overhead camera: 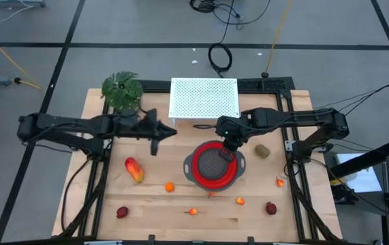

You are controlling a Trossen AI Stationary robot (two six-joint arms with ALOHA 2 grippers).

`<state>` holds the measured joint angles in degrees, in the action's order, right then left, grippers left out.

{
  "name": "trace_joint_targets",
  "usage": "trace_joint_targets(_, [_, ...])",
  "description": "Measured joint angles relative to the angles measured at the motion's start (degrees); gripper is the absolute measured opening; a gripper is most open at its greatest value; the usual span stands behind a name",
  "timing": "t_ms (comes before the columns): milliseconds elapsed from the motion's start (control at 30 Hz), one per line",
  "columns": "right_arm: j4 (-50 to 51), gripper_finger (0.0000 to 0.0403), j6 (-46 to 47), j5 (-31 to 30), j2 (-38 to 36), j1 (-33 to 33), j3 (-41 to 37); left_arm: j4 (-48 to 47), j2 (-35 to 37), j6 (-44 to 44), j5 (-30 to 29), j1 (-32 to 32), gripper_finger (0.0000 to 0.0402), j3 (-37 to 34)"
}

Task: Pick & Place Fruit
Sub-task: Put the red strainer bowl on the shelf

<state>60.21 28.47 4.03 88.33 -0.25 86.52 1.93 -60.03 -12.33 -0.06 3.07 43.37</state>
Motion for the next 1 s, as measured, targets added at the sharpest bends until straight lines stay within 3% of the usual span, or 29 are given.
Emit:
trace_joint_targets(533, [-0.1,0.0011,-0.3,-12.6,0.0,0.0,0.0,-33.9,-20.2,2.2,-13.7,-5.6,0.0024,28.7])
trace_joint_targets(667, [-0.3,0.0011,0.8,-14.6,0.0,0.0,0.0,-36.3,-23.1,2.2,-16.6,-6.0,0.0024,31.6])
trace_joint_targets(1000, [-1.9,0.0011,0.7,-14.5,0.0,0.0,0.0,-35.0,-24.0,1.3,-16.5,-6.0,0.0024,32.0])
